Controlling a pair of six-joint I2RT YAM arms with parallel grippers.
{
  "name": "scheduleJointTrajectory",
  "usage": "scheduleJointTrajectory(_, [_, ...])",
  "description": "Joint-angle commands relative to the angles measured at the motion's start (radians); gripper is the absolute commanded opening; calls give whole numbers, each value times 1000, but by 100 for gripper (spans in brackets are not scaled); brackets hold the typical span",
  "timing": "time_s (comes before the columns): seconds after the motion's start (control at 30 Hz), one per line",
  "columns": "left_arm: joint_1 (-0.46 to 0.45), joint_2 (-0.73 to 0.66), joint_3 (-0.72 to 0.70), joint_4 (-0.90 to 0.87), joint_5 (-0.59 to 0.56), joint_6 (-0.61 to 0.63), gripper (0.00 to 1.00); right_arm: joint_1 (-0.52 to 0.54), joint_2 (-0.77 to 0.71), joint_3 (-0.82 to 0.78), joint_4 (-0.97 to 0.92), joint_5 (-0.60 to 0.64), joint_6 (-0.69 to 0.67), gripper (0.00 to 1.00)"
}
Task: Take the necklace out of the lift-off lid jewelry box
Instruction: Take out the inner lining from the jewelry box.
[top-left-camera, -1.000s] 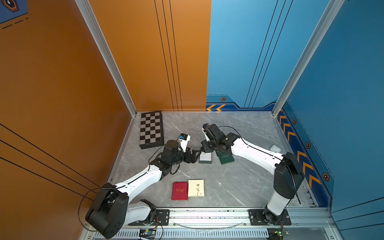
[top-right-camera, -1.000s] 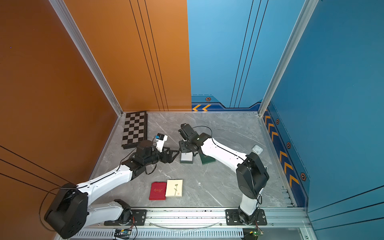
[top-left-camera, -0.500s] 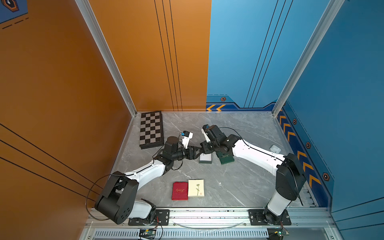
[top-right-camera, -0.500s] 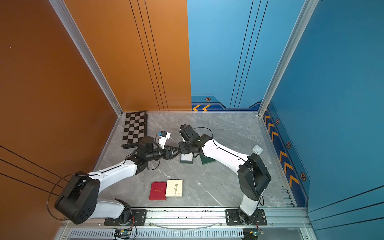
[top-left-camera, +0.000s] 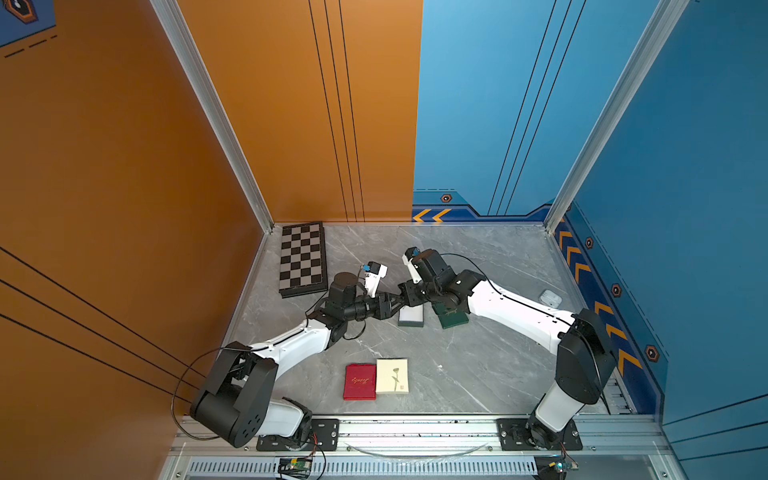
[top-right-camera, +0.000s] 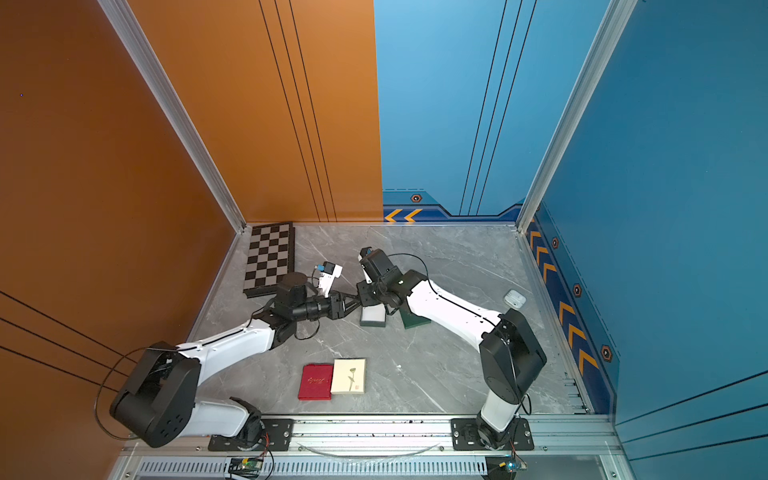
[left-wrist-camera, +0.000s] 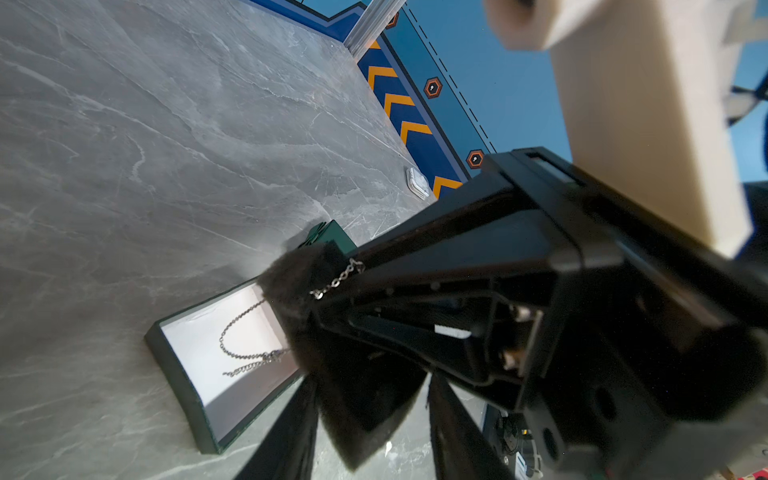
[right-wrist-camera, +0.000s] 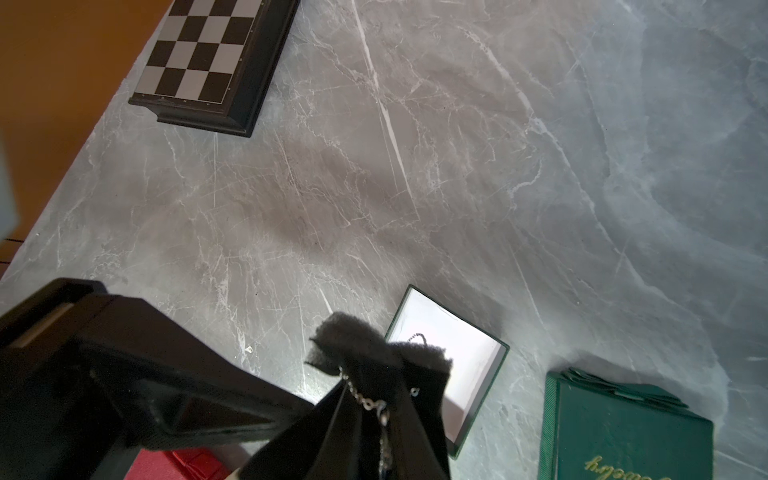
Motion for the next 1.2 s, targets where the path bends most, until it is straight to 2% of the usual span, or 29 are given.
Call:
scheduleJointTrajectory(0.0, [7,12,23,19,31,12,35,-1,-37,-21,36,-33,24,13])
scheduleJointTrajectory(0.1, [7,11,23,22,29,13,26,2,-35,-25,39,-41,27,13])
scheduleJointTrajectory(0.2, [8,9,20,21,18,14,7,1,-39,-34,40,-46,31,14])
scheduleJointTrajectory(0.23, [9,8,17,22,12,12,3,-2,-42,-39,40,-48,33,14])
scheduleJointTrajectory(0.37, [13,14,15,21,14,8,0,-11,-54,-54,42,-62,39,16])
scheduleJointTrajectory(0.57, [14,12,14,21,13,10,0,-27,-71,-72,46,-99,49,20])
scheduleJointTrajectory(1.17, [34,10,4,8,-8,20,0,-54,-89,-101,48,-155,60,17])
